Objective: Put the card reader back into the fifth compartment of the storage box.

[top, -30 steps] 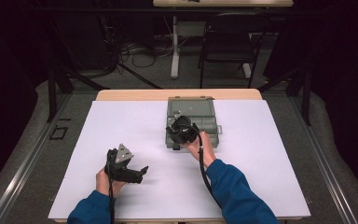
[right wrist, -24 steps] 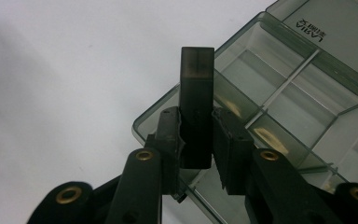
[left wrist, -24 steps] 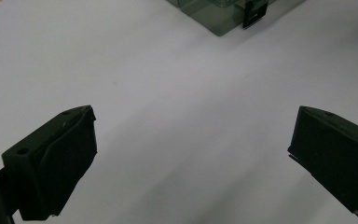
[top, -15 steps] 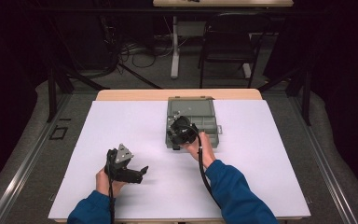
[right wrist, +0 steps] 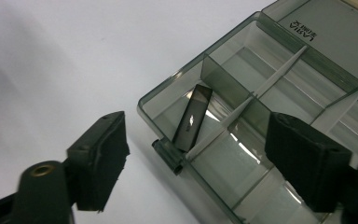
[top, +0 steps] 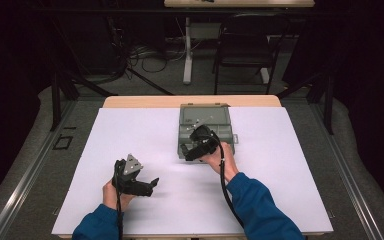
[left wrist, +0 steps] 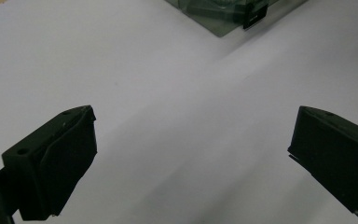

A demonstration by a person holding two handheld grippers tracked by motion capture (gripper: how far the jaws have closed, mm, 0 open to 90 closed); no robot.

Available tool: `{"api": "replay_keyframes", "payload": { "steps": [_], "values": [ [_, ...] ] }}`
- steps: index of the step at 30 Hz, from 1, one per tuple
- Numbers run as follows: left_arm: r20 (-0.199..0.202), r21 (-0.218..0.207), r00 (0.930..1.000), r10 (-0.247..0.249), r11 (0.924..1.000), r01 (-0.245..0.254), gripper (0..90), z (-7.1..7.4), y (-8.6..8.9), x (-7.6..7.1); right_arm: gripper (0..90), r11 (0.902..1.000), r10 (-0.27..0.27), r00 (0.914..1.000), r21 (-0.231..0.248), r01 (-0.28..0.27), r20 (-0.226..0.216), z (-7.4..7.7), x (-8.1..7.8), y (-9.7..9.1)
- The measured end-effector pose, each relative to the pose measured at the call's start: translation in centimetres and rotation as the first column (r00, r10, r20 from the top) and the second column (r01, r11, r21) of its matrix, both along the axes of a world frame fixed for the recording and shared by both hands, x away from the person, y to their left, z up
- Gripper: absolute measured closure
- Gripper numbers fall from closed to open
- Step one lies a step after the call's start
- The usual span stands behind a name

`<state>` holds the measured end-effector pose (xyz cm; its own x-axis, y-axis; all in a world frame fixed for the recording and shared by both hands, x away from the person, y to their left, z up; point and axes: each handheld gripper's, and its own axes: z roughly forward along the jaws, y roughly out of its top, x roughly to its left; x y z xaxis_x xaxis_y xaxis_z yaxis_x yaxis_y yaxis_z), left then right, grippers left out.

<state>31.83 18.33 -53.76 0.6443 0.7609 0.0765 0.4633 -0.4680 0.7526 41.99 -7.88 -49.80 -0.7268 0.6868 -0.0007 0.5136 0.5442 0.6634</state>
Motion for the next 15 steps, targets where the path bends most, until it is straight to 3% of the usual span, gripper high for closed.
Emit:
{"api": "replay_keyframes", "payload": {
  "steps": [15],
  "values": [
    [0.002,-0.001,1.0,-0.002,1.0,0.002,0.0,0.0,-0.1,0.0,7.2,0.9956,0.065,0.9976,0.066,-0.066,0.027,0.5,-1.9,-2.8]
  ]
}}
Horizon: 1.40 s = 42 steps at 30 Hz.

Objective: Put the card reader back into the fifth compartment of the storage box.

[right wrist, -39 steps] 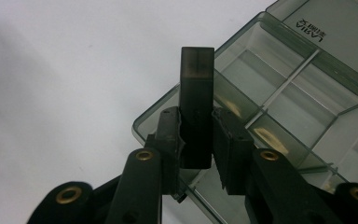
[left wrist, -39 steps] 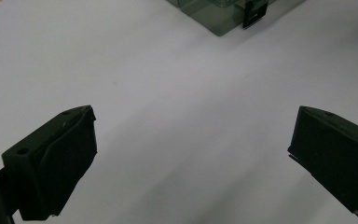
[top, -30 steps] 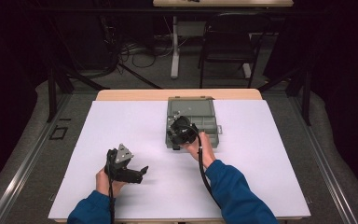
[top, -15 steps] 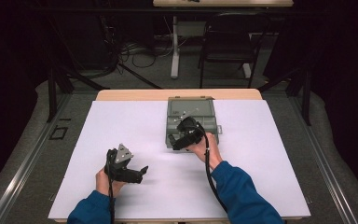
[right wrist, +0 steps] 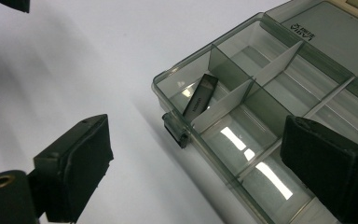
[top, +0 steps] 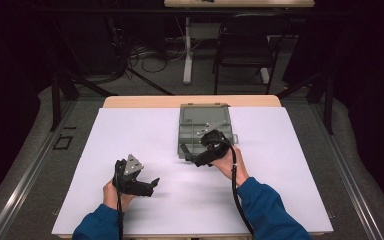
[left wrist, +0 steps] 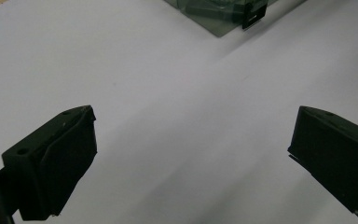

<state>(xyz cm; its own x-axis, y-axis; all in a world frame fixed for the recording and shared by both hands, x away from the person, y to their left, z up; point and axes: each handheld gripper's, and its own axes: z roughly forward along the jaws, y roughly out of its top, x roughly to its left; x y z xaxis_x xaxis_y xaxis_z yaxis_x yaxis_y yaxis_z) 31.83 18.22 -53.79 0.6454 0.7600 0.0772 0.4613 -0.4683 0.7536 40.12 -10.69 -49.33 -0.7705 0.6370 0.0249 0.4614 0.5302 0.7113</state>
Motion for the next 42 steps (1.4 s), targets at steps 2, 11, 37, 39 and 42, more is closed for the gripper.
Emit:
{"api": "replay_keyframes", "payload": {
  "steps": [2,11,37,39,42],
  "values": [
    [0.0,0.0,1.0,0.0,1.0,0.0,0.0,0.0,0.0,0.0,6.4,1.0,0.004,1.0,0.004,-0.004,0.002,0.0,-0.3,-0.2],
    [0.001,0.001,1.0,0.001,1.0,-0.001,0.0,0.0,0.0,0.0,3.9,0.9991,0.037,0.9992,0.021,-0.037,0.013,-0.3,-1.7,-1.4],
    [-0.001,0.015,1.0,-0.008,0.9998,0.008,0.0,-0.3,-0.4,0.1,1.0,0.9951,0.04,0.9957,0.086,-0.047,0.084,-1.4,-4.5,-6.2],
    [-0.001,0.015,1.0,-0.008,0.9998,0.008,0.0,-0.3,-0.3,0.1,0.0,0.9948,0.038,0.9952,0.091,-0.046,0.09,-1.4,-4.6,-6.5],
    [-0.001,0.019,0.9999,-0.013,0.9997,0.013,0.0,-0.3,-0.4,0.2,0.0,0.9948,0.034,0.9954,0.093,-0.043,0.09,-1.6,-4.7,-6.9]
  ]
}}
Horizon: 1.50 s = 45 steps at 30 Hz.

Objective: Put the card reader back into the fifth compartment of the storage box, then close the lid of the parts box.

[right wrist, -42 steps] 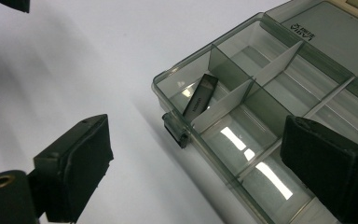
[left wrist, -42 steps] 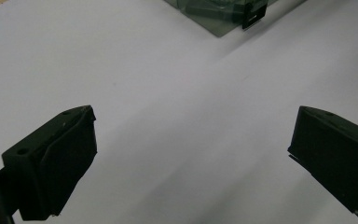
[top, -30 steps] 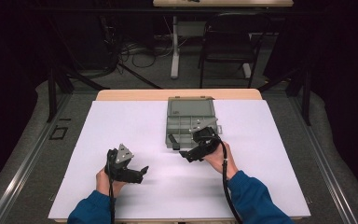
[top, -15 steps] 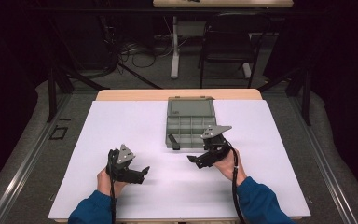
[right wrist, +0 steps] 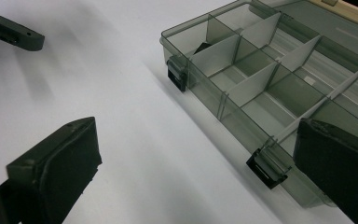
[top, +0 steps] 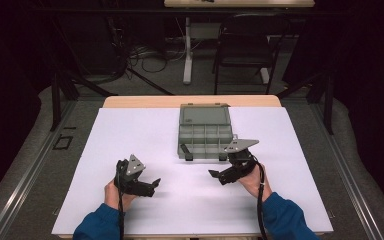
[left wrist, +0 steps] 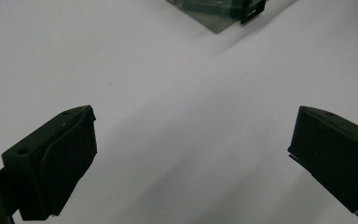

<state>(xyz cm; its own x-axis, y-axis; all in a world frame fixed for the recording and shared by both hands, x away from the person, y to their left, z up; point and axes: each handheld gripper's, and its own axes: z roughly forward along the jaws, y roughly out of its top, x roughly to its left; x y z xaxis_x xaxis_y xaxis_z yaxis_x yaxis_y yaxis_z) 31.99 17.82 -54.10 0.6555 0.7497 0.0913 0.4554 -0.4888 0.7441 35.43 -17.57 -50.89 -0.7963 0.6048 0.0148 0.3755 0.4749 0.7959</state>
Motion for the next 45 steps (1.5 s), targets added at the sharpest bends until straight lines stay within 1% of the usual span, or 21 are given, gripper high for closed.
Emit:
{"api": "replay_keyframes", "payload": {
  "steps": [8,16,21,28,30,34,37,41,43,45],
  "values": [
    [-0.001,-0.002,1.0,-0.006,1.0,0.006,0.0,-0.1,-0.1,0.0,0.0,0.9999,0.001,1.0,-0.017,-0.001,0.002,-0.3,-0.4,-0.7],
    [-0.002,0.005,0.9999,-0.01,0.9999,0.01,0.0,-0.1,-0.2,0.0,0.0,0.9998,-0.002,1.0,-0.022,0.003,0.003,-0.7,-0.5,-1.5],
    [-0.001,0.008,1.0,-0.008,0.9999,0.008,0.0,-0.1,-0.1,-0.1,0.0,0.9994,-0.004,0.9997,-0.035,0.004,0.024,-0.8,-0.6,-1.6],
    [0.0,0.007,1.0,-0.005,1.0,0.005,0.0,-0.1,-0.2,-0.1,0.0,0.9993,-0.002,0.9993,-0.037,0.003,0.037,-0.7,-0.6,-1.8],
    [-0.004,0.002,1.0,-0.006,1.0,0.006,0.0,-0.1,-0.2,0.0,0.0,0.9992,-0.002,0.9994,-0.04,0.003,0.034,-0.8,-0.6,-1.9],
    [-0.001,0.009,1.0,-0.007,0.9999,0.007,0.0,0.0,-0.5,0.2,0.0,0.9993,-0.009,0.9991,-0.035,0.01,0.04,-0.7,-0.7,-2.4],
    [-0.002,0.007,1.0,-0.008,0.9999,0.008,0.0,0.1,-0.6,0.3,0.0,0.9994,-0.016,0.999,-0.031,0.018,0.042,-0.7,-0.7,-2.8],
    [0.0,-0.006,1.0,-0.002,1.0,0.002,0.0,0.3,-0.7,0.7,0.0,0.9994,-0.024,0.9988,-0.025,0.025,0.042,-0.8,-0.7,-3.2],
    [0.005,-0.007,1.0,0.0,1.0,0.0,0.0,0.4,-0.7,0.8,0.0,0.9994,-0.021,0.9989,-0.026,0.022,0.041,-0.8,-0.8,-3.3],
    [0.005,-0.019,1.0,0.002,0.9998,-0.002,0.0,0.5,-0.8,1.0,0.0,0.9995,-0.017,0.999,-0.026,0.018,0.042,-0.8,-0.8,-3.4]
  ]
}}
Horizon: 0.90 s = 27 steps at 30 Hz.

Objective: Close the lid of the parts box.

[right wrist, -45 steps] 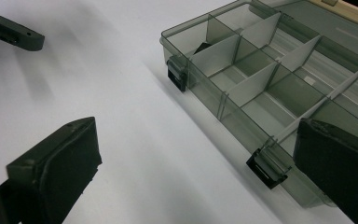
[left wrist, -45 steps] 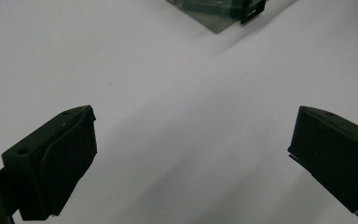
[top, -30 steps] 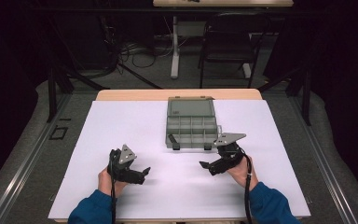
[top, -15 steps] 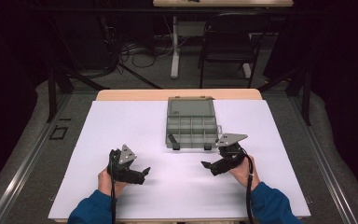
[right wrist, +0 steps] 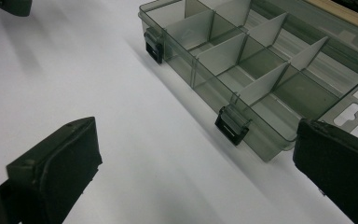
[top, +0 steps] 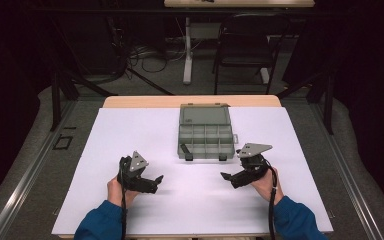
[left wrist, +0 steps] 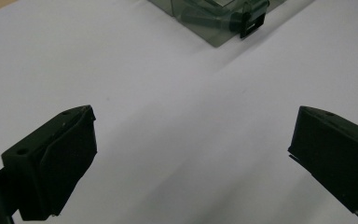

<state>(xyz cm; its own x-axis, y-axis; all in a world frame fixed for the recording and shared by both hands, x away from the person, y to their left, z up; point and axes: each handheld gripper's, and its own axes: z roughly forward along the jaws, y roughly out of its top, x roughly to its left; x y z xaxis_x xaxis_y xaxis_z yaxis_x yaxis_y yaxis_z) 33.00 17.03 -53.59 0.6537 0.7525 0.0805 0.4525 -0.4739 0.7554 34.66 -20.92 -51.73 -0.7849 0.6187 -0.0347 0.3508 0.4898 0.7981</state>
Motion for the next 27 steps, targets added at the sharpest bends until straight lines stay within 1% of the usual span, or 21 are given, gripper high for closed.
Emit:
{"api": "replay_keyframes", "payload": {
  "steps": [4,7,11,16,20,22,27],
  "values": [
    [0.01,-0.009,0.9999,0.007,0.9999,-0.007,0.0,0.4,-0.1,0.4,0.0,1.0,0.004,0.9999,-0.003,-0.004,-0.01,-0.2,0.1,-0.1],
    [0.004,-0.015,0.9999,0.016,0.9998,-0.016,0.0,0.5,-0.1,0.8,0.0,0.9999,0.01,0.9999,-0.005,-0.01,-0.007,-0.2,0.2,0.0],
    [-0.008,-0.012,0.9997,0.023,0.9997,-0.023,0.0,0.5,-0.3,1.1,0.0,0.9998,0.018,0.9998,-0.003,-0.018,-0.007,-0.1,0.2,0.1],
    [0.0,-0.022,0.9995,0.031,0.9993,-0.031,0.0,1.1,-0.8,1.9,0.1,0.9996,0.026,0.9997,0.006,-0.026,-0.003,0.0,0.3,0.1],
    [0.007,-0.018,0.9995,0.031,0.9994,-0.031,0.0,1.7,-1.8,2.9,0.0,0.9999,0.016,0.9998,0.007,-0.016,-0.009,-0.2,0.2,-0.3],
    [0.013,-0.014,0.9994,0.031,0.9994,-0.031,0.0,2.0,-2.4,3.5,0.1,0.9999,0.006,1.0,0.011,-0.006,-0.001,-0.1,0.2,-0.6],
    [0.018,-0.031,0.9994,0.03,0.9991,-0.03,0.0,2.5,-4.0,5.1,0.2,0.9999,0.003,1.0,0.011,-0.003,-0.008,-0.2,0.0,-0.9]
  ]
}}
